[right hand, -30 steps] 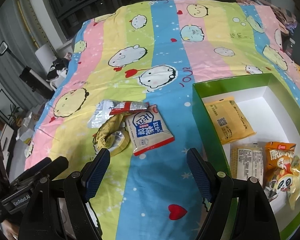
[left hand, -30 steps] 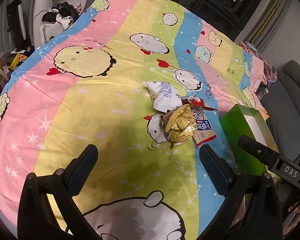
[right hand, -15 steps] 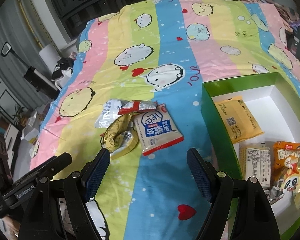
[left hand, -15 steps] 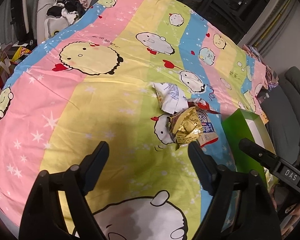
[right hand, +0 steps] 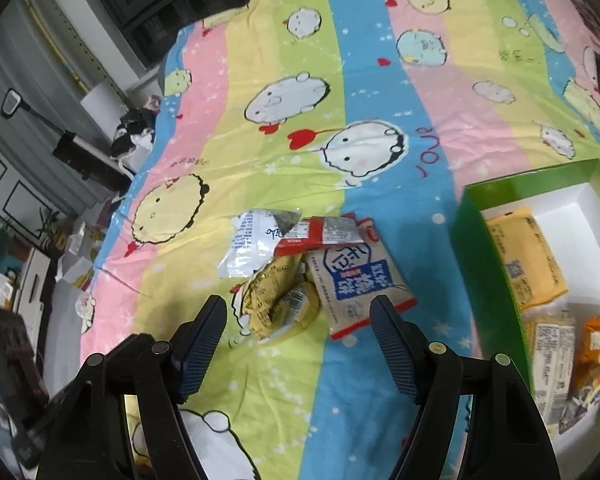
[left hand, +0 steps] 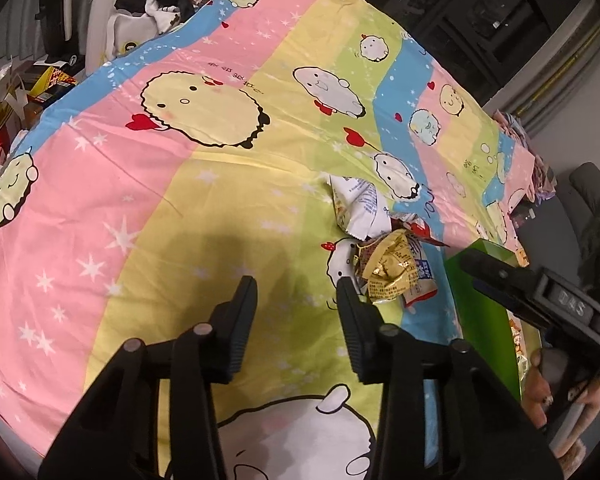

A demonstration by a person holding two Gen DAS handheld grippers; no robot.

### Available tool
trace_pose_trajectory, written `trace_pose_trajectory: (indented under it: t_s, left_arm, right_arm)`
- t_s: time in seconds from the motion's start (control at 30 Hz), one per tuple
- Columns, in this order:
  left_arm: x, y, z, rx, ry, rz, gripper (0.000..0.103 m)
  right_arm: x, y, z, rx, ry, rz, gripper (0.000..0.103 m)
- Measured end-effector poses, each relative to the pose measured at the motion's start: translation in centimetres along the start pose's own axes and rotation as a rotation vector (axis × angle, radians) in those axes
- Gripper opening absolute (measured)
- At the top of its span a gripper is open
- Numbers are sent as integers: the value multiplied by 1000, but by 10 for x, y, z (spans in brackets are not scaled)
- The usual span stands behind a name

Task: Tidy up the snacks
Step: 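Grasp the gold crinkled snack bag with the right tool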

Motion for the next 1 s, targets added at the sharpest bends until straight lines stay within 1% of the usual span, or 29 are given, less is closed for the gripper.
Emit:
trace_pose_trajectory:
  t_s: [0.2,0.3,0.4,0.43,0.5,0.53,0.57,0.67,0.77,0.83,1.0]
  left_arm:
    - [2,-5,0,-14,-20,-5,38]
    - [3,-7,1,-18,-27,-9,38]
    - [3,-6,2,-13,-30,-5,38]
    - [3,-5,2,-10,-31,-4,38]
    - [3,-4,2,-4,-32,-3,38]
    - [4,-3,3,0,-34,-3,38]
    - [4,-2,3,2,-34,-3,38]
    - [6,-1,4,10,-38,-7,39]
    - [6,1,5,20,-41,-5,40]
    - [7,4,7,27,-41,-4,40]
    - [11,10,12,45,-57,-3,41]
  right_arm:
    - [36,-12,0,0,-87,2,76]
    - [54,-19,4,-26,-112,25,75]
    - [69,-22,11,-63,-139,62,63]
    - [74,-22,14,-68,-148,70,57]
    - [78,-23,16,-78,-143,68,53]
    - [76,-24,16,-96,-123,63,46]
    - [73,-26,15,-106,-108,52,42]
    - [65,-27,17,-118,-105,34,37]
    - [51,-27,26,-110,-118,-12,36]
    - [39,-28,33,-107,-123,-58,36]
    - [14,-24,55,-89,-152,-105,36]
Point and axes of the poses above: each gripper's, at about its wrist camera, not at the fingertips, and x roughly the way its jaws point, y to its right, z to its underside, the point moved 9 cm from there along x, roughly the way its jaws point, and after that the axes turned 5 degrees about y, right-handed, at the moved point
